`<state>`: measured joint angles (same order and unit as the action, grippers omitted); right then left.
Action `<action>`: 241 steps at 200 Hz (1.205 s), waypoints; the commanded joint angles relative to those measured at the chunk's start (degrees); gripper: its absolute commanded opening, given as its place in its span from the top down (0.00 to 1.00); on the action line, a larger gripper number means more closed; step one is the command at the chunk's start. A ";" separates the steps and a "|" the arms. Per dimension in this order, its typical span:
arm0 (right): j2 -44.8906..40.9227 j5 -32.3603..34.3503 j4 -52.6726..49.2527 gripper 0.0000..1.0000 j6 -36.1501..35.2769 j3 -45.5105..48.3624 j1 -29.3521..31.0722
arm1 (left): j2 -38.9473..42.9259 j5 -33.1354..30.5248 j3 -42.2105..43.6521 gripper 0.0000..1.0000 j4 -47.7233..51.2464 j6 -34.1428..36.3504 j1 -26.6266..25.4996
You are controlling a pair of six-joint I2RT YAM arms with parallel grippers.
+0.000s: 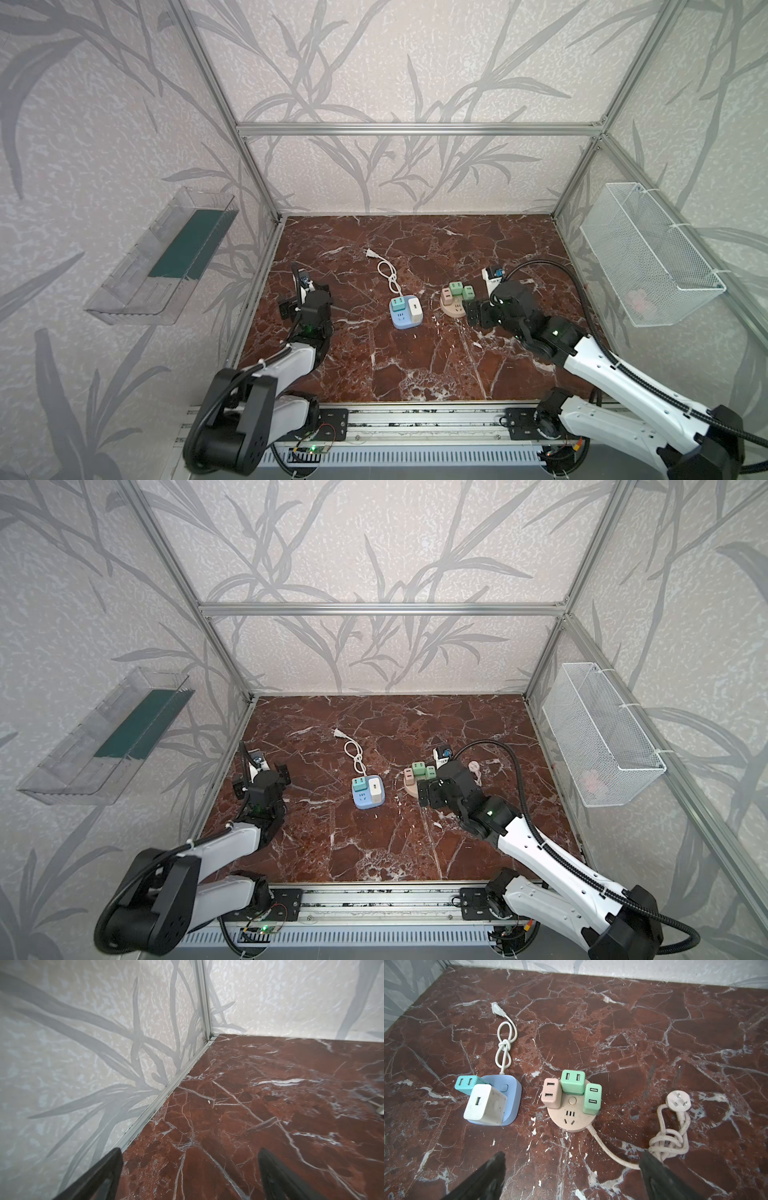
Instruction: Insert the plug
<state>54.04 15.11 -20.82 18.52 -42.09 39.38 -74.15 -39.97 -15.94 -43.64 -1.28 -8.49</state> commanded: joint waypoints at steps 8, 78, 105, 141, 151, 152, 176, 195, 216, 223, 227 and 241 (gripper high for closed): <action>0.51 2.12 5.59 0.01 -4.42 -1.43 -0.38 | -13.19 10.08 1.72 0.01 -25.57 -0.72 3.92; 9.73 17.02 8.67 0.01 -15.01 -3.75 -8.89 | -15.83 16.24 -1.02 0.01 -20.07 -0.50 4.48; 15.39 18.58 18.14 0.01 -16.23 -2.25 -17.63 | -16.14 16.15 -3.75 0.01 -15.13 0.07 4.09; 26.95 18.20 39.52 0.01 -21.98 4.27 -22.78 | -16.78 16.41 -3.48 0.01 -17.00 0.42 4.32; 29.79 17.43 46.42 0.01 -23.26 6.78 -23.24 | -17.25 16.35 -3.24 0.01 -18.32 0.94 4.27; 30.15 17.20 47.29 0.01 -23.44 7.16 -23.26 | -17.25 16.34 -3.23 0.01 -18.28 0.93 4.27; 35.98 11.56 74.90 0.01 -26.41 18.07 -25.38 | -17.13 16.36 -3.31 0.01 -17.89 0.82 4.35; 32.13 1.49 69.56 0.01 -20.85 19.66 -30.58 | -16.97 16.41 -3.33 0.01 -17.62 0.75 4.32; 37.58 -1.93 81.67 0.01 -21.18 22.78 -32.00 | -17.02 16.40 -3.39 0.01 -17.73 0.75 4.30; 35.05 -2.52 73.63 0.01 -20.61 20.57 -32.08 | -17.04 16.41 -3.33 0.01 -17.79 0.80 4.35; 34.01 -2.69 70.36 0.01 -20.73 19.73 -32.05 | -17.08 16.39 -3.40 0.01 -17.69 0.78 4.34; 35.91 -3.60 76.88 0.01 -21.76 21.30 -31.99 | -17.05 16.42 -3.38 0.01 -17.56 0.75 4.30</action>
<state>89.95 16.27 46.70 -3.09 -20.64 7.16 -90.96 -23.83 -18.68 -60.82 -1.45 -4.38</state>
